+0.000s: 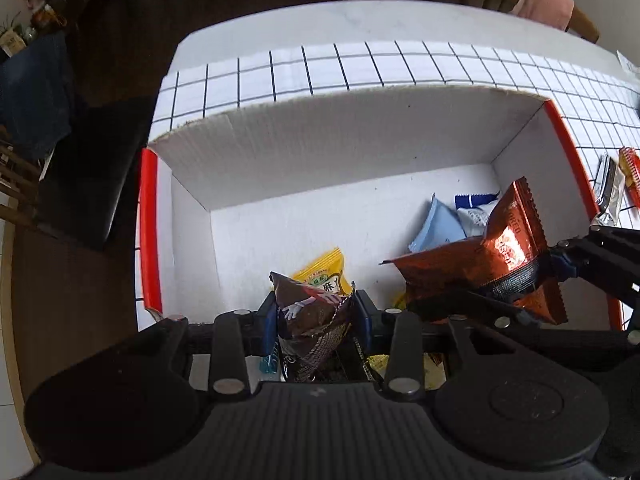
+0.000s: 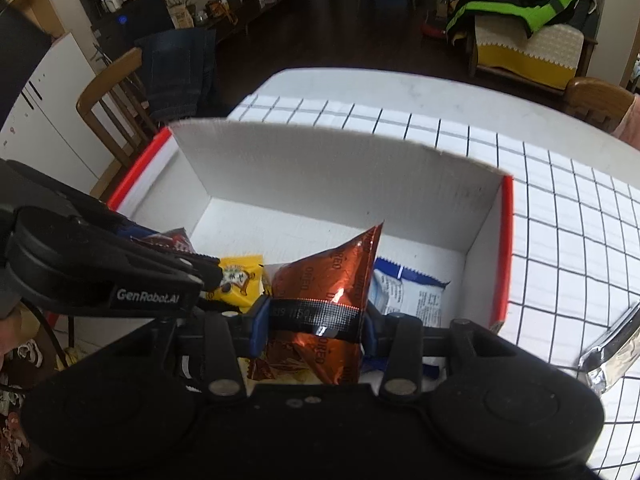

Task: Organize snacks
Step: 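Open the left gripper to drop the chocolate while the right gripper drops the foil bag, then move both grippers back from the box toward the silver bar and red chip bag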

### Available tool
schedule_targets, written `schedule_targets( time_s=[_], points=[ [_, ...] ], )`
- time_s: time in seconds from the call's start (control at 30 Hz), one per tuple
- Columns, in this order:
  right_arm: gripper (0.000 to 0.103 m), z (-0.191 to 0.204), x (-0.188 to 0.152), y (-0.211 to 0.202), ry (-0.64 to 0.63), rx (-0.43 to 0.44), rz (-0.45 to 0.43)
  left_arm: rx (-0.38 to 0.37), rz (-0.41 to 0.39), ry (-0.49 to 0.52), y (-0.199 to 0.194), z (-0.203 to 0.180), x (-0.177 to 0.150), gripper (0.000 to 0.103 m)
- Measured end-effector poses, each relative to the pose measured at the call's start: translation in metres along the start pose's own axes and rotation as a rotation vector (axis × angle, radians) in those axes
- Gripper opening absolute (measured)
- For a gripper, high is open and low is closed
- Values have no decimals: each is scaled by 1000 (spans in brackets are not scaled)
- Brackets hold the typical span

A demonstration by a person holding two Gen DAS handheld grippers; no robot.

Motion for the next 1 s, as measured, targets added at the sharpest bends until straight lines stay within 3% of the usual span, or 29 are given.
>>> schedule_targets(
  time_s=[0.23, 0.37, 1.0],
  points=[
    [48, -1, 0, 7, 13, -19, 18, -4, 13, -2, 4, -1, 0, 39],
    [64, -1, -2, 1, 13, -15, -2, -11, -2, 0, 1, -1, 1, 45],
    [75, -2, -12, -60, 27, -22, -86, -86, -170, 35, -62, -13, -21, 65]
  ],
)
Point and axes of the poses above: each gripper's, at about its wrist camera, not at the fingertips, and y roughly the way its jaws point, z to its left, x to its top, the point moved 3 cm from there along y, roughly the way its jaws point, and after that the axes turned 4 degrees about -y, right-handed, at the moved point
